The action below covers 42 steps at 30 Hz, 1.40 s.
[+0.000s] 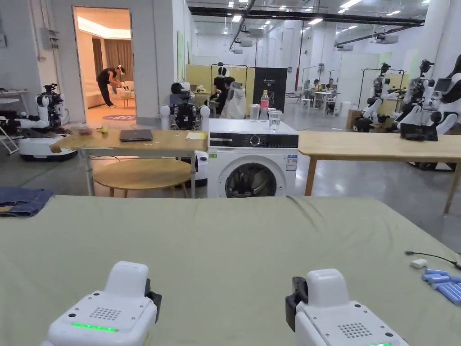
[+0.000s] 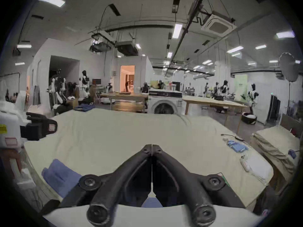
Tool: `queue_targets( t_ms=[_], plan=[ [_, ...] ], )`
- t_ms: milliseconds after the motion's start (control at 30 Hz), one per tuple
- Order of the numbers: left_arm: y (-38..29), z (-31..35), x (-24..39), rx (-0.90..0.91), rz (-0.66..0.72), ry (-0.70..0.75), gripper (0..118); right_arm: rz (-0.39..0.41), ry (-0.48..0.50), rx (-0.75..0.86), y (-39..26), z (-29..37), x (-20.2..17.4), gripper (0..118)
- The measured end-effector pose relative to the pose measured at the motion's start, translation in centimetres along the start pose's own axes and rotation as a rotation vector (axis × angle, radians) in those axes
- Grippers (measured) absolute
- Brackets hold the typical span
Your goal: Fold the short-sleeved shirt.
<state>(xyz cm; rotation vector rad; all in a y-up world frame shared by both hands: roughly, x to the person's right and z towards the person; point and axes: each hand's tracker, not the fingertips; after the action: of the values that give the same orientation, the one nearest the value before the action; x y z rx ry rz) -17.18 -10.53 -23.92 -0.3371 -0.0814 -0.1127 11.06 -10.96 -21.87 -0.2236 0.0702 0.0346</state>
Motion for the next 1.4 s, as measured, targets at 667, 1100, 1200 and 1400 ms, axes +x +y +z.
queue_targets(
  t_ms=[667, 1100, 1200, 1400],
  plan=[
    [-5.4, 3.5, -10.4, -0.046, 0.204, 0.139, 0, -0.026, -0.040, -0.005, -2.9, -0.3, -2.4, 0],
    [-19.1, 2.0, -23.7, -0.359, 0.854, -0.193, 118, -0.023, -0.003, -0.072, -6.2, -0.7, -6.7, 0],
    [-22.8, -0.2, -24.3, -0.431, 0.980, -0.223, 118, -0.024, -0.013, -0.081, -6.3, -0.8, -6.5, 0],
    [-23.5, -3.1, -22.7, -0.358, 1.152, -0.408, 118, -0.035, -0.033, -0.068, -5.6, -0.3, -5.4, 0]
  ],
)
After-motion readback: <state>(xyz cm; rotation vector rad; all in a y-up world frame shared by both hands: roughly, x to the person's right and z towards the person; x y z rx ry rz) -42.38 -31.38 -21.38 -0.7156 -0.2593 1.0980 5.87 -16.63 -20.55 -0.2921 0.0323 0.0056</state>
